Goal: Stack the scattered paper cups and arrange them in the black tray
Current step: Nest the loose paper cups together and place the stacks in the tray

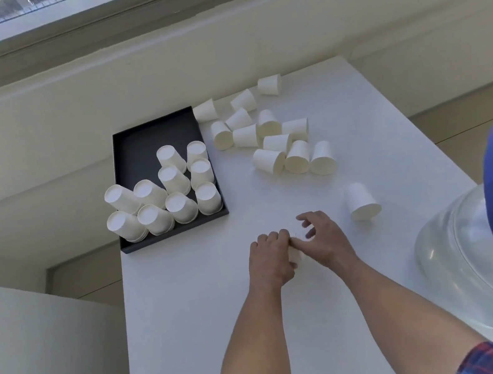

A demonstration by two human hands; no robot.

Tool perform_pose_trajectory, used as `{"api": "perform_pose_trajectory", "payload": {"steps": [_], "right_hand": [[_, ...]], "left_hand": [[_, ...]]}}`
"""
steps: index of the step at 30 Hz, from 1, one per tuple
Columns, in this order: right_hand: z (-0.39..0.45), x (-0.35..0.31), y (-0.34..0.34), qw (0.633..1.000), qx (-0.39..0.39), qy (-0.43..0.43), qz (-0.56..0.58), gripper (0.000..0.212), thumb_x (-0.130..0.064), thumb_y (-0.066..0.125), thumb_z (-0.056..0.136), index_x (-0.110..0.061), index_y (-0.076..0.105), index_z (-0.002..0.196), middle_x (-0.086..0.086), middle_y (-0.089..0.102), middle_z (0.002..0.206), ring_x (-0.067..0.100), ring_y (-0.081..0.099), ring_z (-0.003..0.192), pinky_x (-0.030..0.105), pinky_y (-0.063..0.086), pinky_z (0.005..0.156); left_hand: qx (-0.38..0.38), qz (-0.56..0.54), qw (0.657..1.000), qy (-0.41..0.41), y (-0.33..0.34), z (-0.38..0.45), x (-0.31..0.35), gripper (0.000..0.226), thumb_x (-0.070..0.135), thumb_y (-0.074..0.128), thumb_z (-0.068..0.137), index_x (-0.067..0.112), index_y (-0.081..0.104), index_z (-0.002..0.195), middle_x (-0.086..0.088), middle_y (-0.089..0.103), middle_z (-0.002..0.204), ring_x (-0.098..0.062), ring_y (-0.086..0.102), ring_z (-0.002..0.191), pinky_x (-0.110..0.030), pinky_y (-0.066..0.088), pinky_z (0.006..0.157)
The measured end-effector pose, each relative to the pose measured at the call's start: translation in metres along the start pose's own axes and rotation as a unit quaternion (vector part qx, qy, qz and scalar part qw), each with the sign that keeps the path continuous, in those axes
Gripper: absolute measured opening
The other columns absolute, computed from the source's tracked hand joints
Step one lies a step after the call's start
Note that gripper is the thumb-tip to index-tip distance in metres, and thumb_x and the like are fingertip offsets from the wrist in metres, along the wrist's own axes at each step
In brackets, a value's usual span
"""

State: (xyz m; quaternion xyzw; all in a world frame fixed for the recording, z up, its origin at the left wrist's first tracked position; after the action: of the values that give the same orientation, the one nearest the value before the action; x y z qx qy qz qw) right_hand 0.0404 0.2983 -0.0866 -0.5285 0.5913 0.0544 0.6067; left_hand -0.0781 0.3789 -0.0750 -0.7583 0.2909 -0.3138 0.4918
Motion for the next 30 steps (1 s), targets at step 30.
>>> {"api": "perform_pose_trajectory", "payload": {"steps": [30], "right_hand": [[-0.012, -0.017, 0.01, 0.95, -0.009, 0.031, 0.31, 0.027, 0.0, 0.063, 0.091, -0.019, 0.074, 0.107, 0.006, 0.066, 0.083, 0.02, 0.054, 0.059, 0.029, 0.046, 0.061]], "left_hand": [[0.012, -0.46, 0.877, -0.14, -0.021, -0.021, -0.053, 0.056, 0.036, 0.091, 0.065, 0.025, 0.07, 0.115, 0.005, 0.071, 0.105, -0.014, 0.069, 0.088, -0.028, 0.059, 0.071]]}}
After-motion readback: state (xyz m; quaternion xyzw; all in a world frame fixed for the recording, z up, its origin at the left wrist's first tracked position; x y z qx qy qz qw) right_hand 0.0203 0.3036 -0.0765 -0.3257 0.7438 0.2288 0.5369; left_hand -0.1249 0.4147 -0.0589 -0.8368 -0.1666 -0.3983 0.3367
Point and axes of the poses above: each hand's wrist, its own z-axis towards the middle knuckle, its own y-axis out of the palm, x = y × z, the point moved 5 cm from there along z, towards the middle knuckle
